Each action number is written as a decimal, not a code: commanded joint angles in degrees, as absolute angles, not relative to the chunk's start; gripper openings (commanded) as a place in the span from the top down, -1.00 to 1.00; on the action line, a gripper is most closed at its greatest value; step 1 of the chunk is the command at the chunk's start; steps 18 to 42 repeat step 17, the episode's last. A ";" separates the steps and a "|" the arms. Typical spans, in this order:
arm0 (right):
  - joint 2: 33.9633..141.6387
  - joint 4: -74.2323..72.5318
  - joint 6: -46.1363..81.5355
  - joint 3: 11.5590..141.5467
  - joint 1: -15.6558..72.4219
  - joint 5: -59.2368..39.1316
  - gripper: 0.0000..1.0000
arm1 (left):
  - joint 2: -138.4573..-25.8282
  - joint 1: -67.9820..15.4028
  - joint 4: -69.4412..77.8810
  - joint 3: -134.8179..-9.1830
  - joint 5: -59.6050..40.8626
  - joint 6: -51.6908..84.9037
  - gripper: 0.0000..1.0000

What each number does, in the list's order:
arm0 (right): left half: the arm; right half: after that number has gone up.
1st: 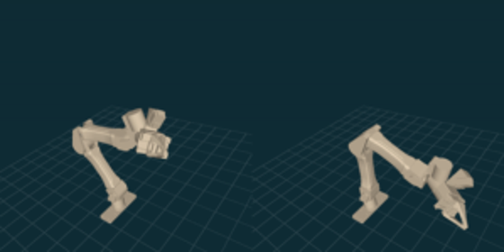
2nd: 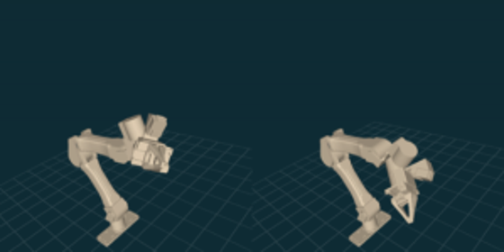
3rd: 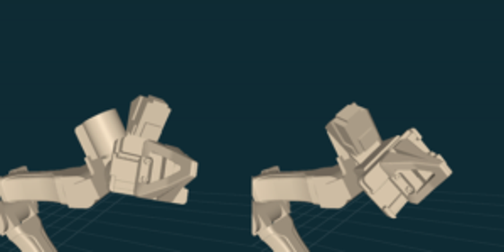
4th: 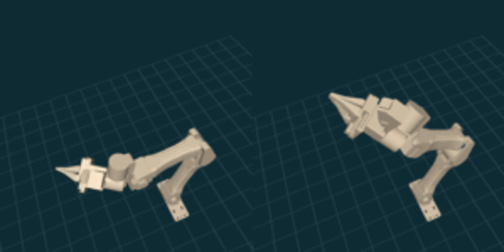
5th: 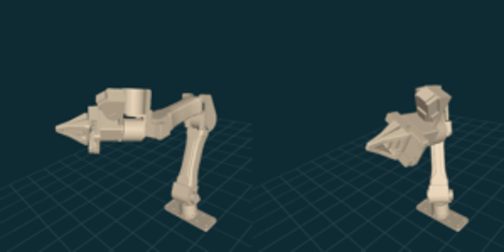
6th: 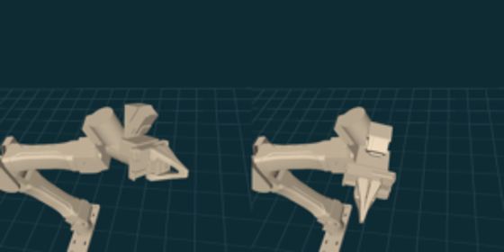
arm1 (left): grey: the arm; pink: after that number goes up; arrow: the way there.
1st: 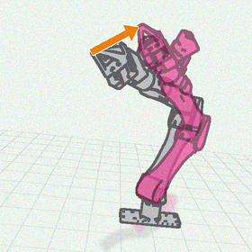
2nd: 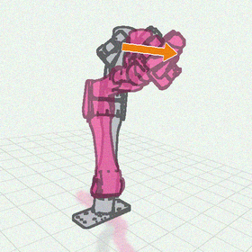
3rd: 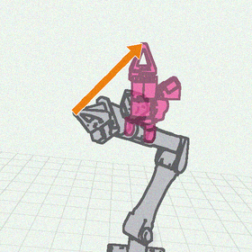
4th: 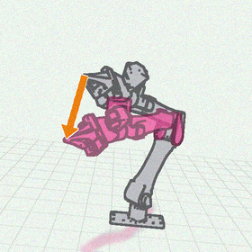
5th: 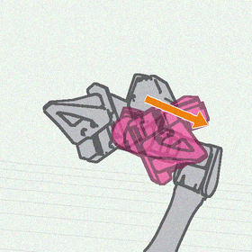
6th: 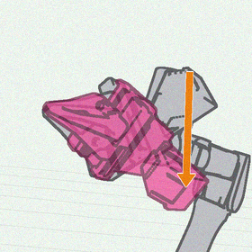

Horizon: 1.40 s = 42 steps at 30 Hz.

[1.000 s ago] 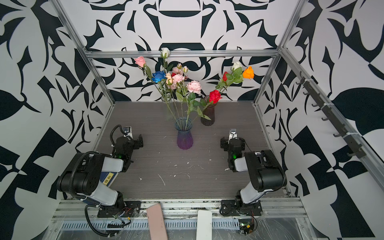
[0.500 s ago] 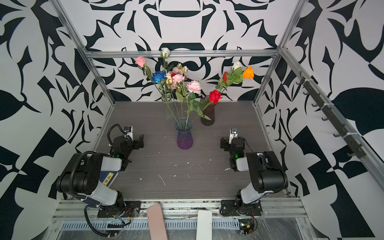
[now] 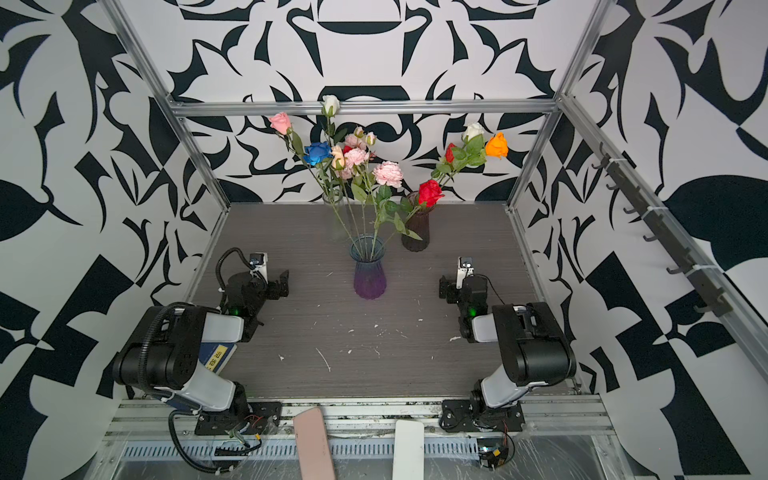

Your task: Arrange the flowers into the vase

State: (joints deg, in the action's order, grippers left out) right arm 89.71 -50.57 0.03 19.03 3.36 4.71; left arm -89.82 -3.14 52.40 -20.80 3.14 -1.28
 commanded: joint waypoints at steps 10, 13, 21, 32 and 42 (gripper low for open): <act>89.08 -51.93 0.00 20.46 3.43 4.53 -1.00 | -89.47 -3.08 52.58 -21.28 2.37 -0.79 -0.99; 89.32 -51.55 0.07 20.80 3.43 4.01 -1.00 | -89.47 -3.08 52.63 -21.36 2.35 -0.79 -0.99; 89.23 -51.87 0.19 20.61 3.19 3.51 -1.00 | -89.47 -3.08 52.56 -21.31 2.37 -0.80 -0.99; 89.23 -51.87 0.19 20.61 3.19 3.51 -1.00 | -89.47 -3.08 52.56 -21.31 2.37 -0.80 -0.99; 89.23 -51.87 0.19 20.61 3.19 3.51 -1.00 | -89.47 -3.08 52.56 -21.31 2.37 -0.80 -0.99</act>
